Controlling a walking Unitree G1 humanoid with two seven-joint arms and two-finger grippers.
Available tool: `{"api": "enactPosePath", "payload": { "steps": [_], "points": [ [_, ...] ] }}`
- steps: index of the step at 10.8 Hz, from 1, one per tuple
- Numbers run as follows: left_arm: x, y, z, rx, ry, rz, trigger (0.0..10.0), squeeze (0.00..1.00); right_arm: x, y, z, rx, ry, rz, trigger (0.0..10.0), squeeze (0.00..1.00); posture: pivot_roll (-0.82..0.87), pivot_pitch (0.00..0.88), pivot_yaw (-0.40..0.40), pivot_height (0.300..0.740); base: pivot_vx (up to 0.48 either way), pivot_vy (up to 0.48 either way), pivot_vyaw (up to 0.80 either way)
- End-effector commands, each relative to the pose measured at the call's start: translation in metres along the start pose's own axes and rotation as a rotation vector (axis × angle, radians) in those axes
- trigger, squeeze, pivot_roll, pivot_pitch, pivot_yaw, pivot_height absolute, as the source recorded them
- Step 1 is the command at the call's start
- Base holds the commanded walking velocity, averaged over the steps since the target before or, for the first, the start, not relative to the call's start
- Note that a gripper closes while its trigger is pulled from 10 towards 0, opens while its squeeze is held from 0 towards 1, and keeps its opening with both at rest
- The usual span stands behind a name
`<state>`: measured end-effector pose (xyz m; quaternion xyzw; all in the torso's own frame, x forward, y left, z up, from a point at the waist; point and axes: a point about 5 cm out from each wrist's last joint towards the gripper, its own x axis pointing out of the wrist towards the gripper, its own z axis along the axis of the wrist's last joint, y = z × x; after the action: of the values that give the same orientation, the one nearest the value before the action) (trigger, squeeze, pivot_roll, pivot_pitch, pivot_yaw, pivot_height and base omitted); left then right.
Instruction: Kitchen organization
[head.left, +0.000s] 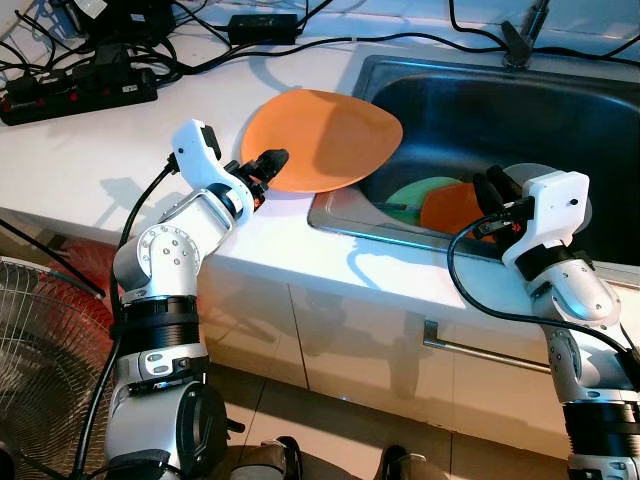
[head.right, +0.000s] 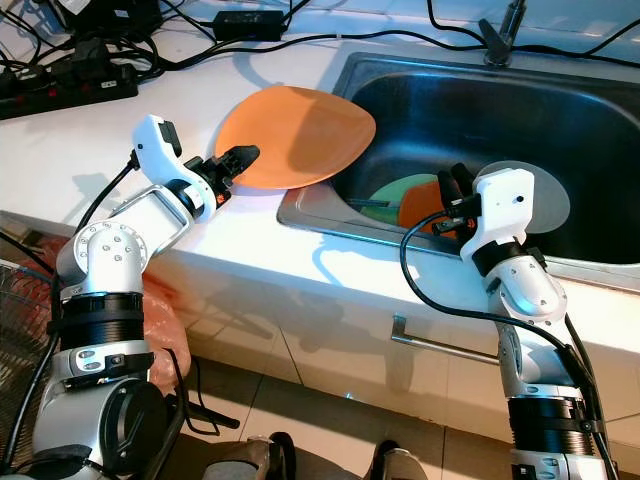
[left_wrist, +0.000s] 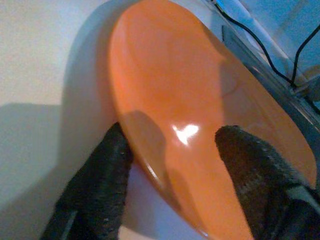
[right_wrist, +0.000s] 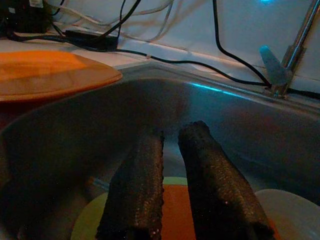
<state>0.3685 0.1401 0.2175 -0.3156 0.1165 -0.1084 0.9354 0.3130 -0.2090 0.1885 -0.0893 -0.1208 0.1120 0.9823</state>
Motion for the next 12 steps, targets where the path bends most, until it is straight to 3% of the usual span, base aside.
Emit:
{"api": "enactPosePath", "payload": {
  "steps": [1, 12],
  "points": [
    [0.0024, 0.0043, -0.0120, 0.011, 0.053, 0.023, 0.0, 0.00, -0.0015, 0.0022, -0.0027, 0.010, 0.021, 0.013, 10.0, 0.00, -0.01, 0.180, 0.059, 0.740, 0.000, 0.000, 0.00],
    [0.0005, 0.0015, -0.0125, -0.028, -0.013, 0.013, 0.0, 0.00, 0.0008, 0.0024, -0.0015, 0.012, 0.024, 0.025, 10.0, 0.00, -0.01, 0.190, 0.038, 0.740, 0.000, 0.000, 0.00]
  ]
}}
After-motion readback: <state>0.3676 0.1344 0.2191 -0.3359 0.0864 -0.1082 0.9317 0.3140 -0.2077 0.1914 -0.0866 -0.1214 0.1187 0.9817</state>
